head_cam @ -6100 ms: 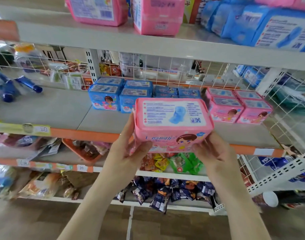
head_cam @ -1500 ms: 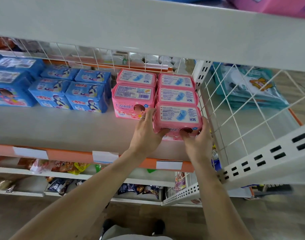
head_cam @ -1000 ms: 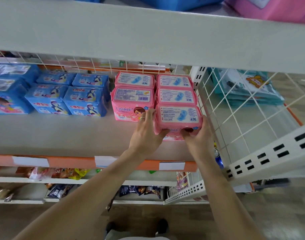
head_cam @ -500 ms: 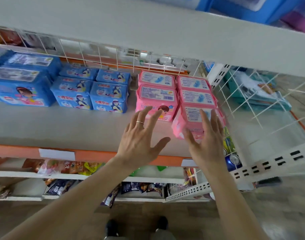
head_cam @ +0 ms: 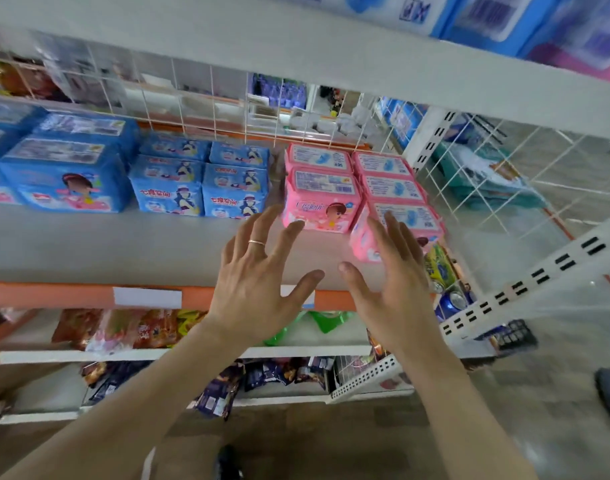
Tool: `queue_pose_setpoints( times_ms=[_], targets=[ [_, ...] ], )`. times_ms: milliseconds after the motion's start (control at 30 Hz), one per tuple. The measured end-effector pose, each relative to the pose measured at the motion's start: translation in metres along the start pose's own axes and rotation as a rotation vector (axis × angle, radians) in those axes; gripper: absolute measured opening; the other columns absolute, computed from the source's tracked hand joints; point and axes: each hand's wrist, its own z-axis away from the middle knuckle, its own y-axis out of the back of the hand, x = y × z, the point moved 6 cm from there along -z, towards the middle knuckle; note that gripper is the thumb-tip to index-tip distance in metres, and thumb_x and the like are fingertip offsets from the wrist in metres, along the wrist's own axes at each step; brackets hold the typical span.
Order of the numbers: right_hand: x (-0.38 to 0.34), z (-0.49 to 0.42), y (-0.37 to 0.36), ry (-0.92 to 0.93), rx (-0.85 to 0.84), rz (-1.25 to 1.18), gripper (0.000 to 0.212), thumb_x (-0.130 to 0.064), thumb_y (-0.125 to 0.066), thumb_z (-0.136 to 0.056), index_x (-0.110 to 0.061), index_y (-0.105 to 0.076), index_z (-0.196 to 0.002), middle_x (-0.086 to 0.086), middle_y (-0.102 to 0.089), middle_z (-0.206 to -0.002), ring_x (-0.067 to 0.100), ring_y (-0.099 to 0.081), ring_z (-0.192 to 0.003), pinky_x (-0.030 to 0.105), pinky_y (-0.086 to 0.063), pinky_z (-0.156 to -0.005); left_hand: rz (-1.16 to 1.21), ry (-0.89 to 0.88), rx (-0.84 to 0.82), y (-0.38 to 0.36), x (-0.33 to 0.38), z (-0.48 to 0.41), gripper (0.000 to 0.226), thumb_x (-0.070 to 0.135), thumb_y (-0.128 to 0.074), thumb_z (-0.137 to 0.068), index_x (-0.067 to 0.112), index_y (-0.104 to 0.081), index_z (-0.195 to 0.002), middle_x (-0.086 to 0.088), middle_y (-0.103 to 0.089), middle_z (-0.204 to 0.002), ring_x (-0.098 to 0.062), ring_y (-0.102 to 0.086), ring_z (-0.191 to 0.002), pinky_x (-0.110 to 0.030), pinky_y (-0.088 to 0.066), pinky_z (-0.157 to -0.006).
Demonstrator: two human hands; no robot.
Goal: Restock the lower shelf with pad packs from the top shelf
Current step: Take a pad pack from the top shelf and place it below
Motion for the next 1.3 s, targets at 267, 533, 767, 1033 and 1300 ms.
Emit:
queue_pose_setpoints(
  times_ms=[267,533,767,1033,1300],
  targets=[
    [-0.045,0.028,0.054,0.109,0.041,-0.089,0.074,-0.053,-0.053,-0.089,-0.024,-0.032,-0.154,-0.004,-0.027,-0.162,0.017,-0.017,-0.151,0.038,-0.018,-0.123,-0.066,-0.013,0.144,0.075,0.042,0.038,0.068,0.065,-0.040,-0.090,0.022,-0.043,-0.143,-0.008,-0.036,-0.155,-0.034,-0.033,-0.138,-0.054,-0.039,-0.103],
    [-0.098,0.056,0.125,0.237,0.160,-0.152,0.069,-0.047,-0.060,-0.095,-0.018,-0.036,-0.153,-0.003,-0.030,-0.161,0.012,-0.017,-0.150,0.038,-0.018,-0.124,-0.125,-0.048,0.263,0.166,0.085,0.076,0.071,0.067,-0.040,-0.091,0.020,-0.047,-0.144,-0.004,-0.036,-0.155,-0.030,-0.036,-0.137,-0.051,-0.034,-0.108],
    [-0.149,0.061,0.153,0.315,0.226,-0.225,0.069,-0.052,-0.059,-0.093,-0.021,-0.037,-0.152,-0.004,-0.032,-0.160,0.012,-0.021,-0.150,0.041,-0.022,-0.122,-0.169,-0.105,0.384,0.235,0.098,0.091,0.066,0.069,-0.039,-0.092,0.026,-0.042,-0.142,-0.001,-0.039,-0.151,-0.024,-0.037,-0.136,-0.049,-0.036,-0.106],
    [-0.211,0.032,0.155,0.385,0.302,-0.130,0.070,-0.055,-0.051,-0.092,-0.019,-0.039,-0.151,-0.002,-0.034,-0.159,0.014,-0.024,-0.149,0.034,-0.022,-0.120,-0.163,-0.174,0.461,0.290,0.059,0.065,0.066,0.063,-0.041,-0.092,0.019,-0.045,-0.141,-0.004,-0.040,-0.151,-0.028,-0.044,-0.127,-0.053,-0.042,-0.098],
    [-0.310,-0.035,0.116,0.430,0.355,-0.120,0.070,-0.054,-0.052,-0.092,-0.015,-0.043,-0.149,0.000,-0.039,-0.156,0.013,-0.029,-0.147,0.008,-0.012,-0.115,-0.197,-0.185,0.520,0.361,-0.039,0.028,0.067,0.064,-0.041,-0.092,0.019,-0.048,-0.141,-0.004,-0.043,-0.149,-0.027,-0.042,-0.135,-0.045,-0.040,-0.098]
  ],
)
